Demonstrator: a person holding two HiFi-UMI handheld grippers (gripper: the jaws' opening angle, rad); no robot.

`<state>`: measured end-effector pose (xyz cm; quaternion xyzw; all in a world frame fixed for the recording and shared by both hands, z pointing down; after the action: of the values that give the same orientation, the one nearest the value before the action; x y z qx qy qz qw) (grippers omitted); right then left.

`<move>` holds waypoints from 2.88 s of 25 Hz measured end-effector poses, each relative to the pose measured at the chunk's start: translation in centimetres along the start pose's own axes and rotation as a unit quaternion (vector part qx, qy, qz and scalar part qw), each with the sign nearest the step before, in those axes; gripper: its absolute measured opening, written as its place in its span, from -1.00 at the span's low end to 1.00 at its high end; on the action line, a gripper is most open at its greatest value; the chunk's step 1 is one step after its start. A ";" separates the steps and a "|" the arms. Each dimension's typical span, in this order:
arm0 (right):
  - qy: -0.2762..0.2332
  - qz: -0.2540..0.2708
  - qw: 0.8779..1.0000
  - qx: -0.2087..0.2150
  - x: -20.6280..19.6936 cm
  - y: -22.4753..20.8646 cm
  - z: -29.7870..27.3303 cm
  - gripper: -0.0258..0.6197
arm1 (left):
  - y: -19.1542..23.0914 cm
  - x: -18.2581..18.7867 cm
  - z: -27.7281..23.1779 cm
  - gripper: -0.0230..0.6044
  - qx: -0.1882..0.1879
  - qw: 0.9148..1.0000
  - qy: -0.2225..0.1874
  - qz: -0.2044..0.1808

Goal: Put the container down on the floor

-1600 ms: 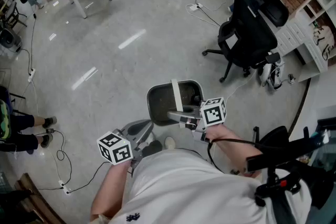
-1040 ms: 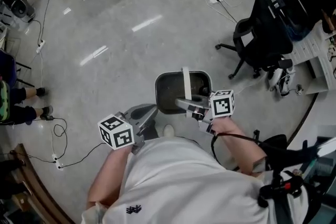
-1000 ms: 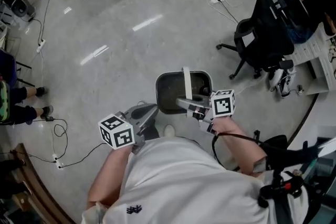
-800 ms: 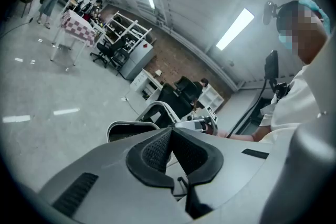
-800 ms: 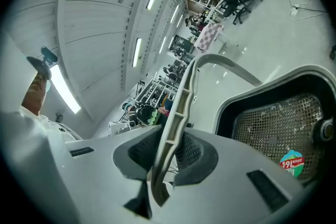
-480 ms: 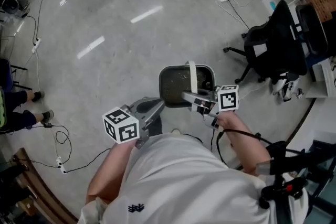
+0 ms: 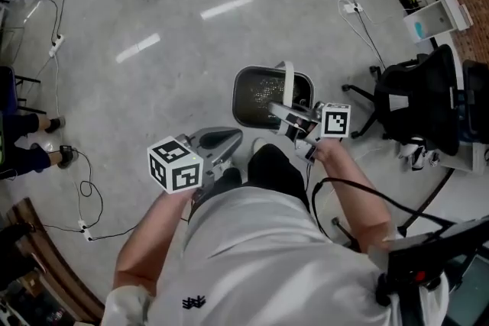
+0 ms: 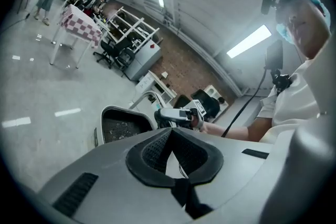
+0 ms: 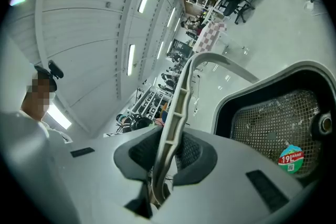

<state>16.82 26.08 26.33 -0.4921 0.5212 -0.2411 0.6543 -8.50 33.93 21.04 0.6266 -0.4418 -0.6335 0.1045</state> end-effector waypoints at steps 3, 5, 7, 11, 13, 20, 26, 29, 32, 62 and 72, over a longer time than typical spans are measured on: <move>0.005 -0.011 1.000 0.014 2.9 -3.5 -3.5 -0.80 | 2.6 1.7 -0.3 -0.90 0.023 1.000 -0.020 0.009; 0.010 -0.025 0.999 0.020 4.8 -6.4 -5.6 -0.80 | 4.3 2.6 -1.1 -0.90 0.036 0.999 -0.028 0.020; 0.021 -0.035 0.999 0.022 6.4 -9.1 -8.0 -0.80 | 6.1 3.4 -2.0 -0.90 0.051 0.998 -0.032 0.034; 0.059 -0.034 0.997 0.022 10.4 -15.3 -13.9 -0.80 | 11.9 6.3 -4.7 -0.90 0.084 0.994 -0.041 0.061; 0.076 -0.035 0.996 0.015 12.2 -19.3 -16.4 -0.80 | 15.0 7.9 -6.5 -0.90 0.096 0.991 -0.046 0.077; 0.101 -0.039 0.994 0.025 18.2 -33.5 -23.8 -0.80 | 26.4 12.8 -13.5 -0.90 0.124 0.985 -0.062 0.105; 0.123 -0.049 0.991 0.029 20.1 -45.8 -28.5 -0.80 | 36.1 13.2 -17.6 -0.90 0.129 0.980 -0.076 0.133; 0.133 -0.049 0.990 0.021 19.5 -51.5 -29.4 -0.80 | 40.2 12.0 -19.5 -0.90 0.129 0.979 -0.071 0.142; 0.137 -0.052 0.989 0.013 18.7 -57.0 -30.1 -0.80 | 44.0 10.8 -21.3 -0.90 0.126 0.981 -0.064 0.136; 0.137 -0.058 0.989 0.020 14.3 -67.2 -29.0 -0.71 | 50.9 5.6 -25.4 -0.90 0.083 0.984 -0.035 0.151; 0.143 -0.086 0.986 0.007 14.2 -67.8 -27.9 -0.20 | 51.1 5.8 -25.5 -0.90 0.077 0.985 -0.032 0.148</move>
<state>9.34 -23.70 81.49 -0.4907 0.5636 -0.3684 0.5531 -8.56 -10.99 56.76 0.5396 -0.5805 -0.5949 0.1341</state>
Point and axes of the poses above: the fingertips, and each gripper's own axes: z backward along the fingers, y to its left, x out of its top, the point moved 10 cm from there along z, backward along the fingers, and after that the axes turned 8 degrees about -y, right-handed, at the moved point
